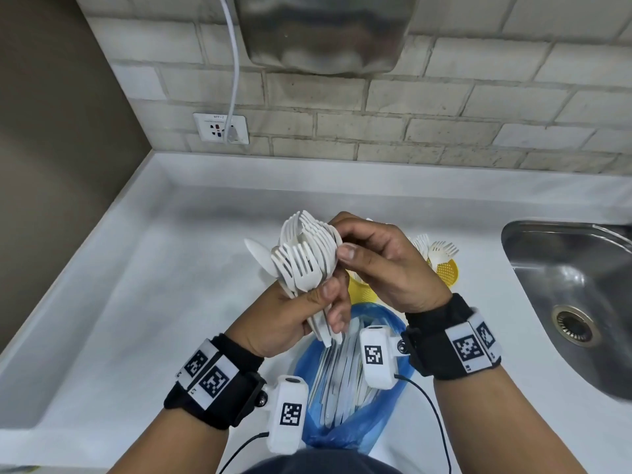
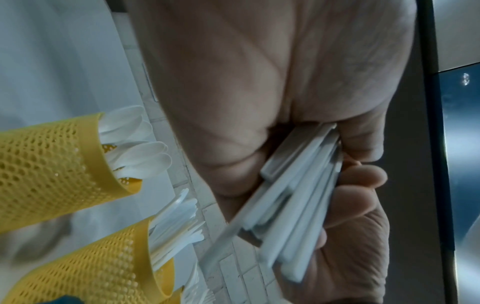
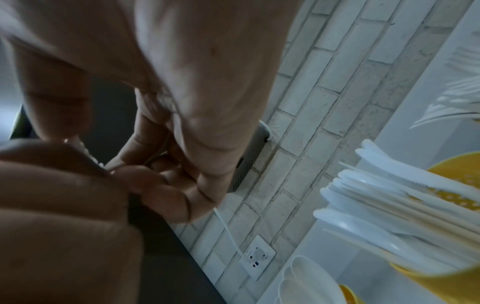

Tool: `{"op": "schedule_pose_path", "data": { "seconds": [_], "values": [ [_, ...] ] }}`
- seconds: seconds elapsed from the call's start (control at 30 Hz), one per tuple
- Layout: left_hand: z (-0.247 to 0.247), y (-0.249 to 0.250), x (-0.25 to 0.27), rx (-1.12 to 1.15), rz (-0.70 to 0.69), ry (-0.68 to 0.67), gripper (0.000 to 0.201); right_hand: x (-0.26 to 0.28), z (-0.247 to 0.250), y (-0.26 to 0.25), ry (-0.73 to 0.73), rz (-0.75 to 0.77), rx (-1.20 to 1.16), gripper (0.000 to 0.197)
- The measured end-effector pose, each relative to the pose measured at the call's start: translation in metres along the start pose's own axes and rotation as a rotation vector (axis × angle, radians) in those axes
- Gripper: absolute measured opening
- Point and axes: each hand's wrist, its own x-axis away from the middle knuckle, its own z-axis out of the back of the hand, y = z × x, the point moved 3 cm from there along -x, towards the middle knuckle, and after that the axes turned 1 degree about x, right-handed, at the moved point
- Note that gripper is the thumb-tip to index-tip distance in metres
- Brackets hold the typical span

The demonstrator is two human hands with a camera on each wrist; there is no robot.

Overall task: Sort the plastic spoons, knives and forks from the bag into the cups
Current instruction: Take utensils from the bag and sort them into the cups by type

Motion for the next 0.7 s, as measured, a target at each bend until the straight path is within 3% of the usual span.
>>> {"op": "schedule_pose_path", "data": {
  "seconds": [0.27, 0.43, 0.57, 0.7],
  "values": [
    [0.004, 0.002, 0.002, 0.084, 0.015, 0.126, 0.034, 0.004, -0.008, 0.007, 0.213, -0.002, 0.014, 0.036],
    [0.008, -0.001, 0.003, 0.102, 0.04, 0.177, 0.036, 0.007, -0.009, 0.009, 0.368, -0.011, 0.01, 0.019],
    [0.009, -0.003, 0.004, 0.098, 0.058, 0.187, 0.041, 0.008, -0.006, 0.003, 0.453, -0.001, 0.084, 0.013],
    [0.008, -0.002, 0.002, 0.123, 0.072, 0.197, 0.052, 0.004, 0.0, -0.002, 0.626, 0.031, 0.139, 0.01]
  ]
}}
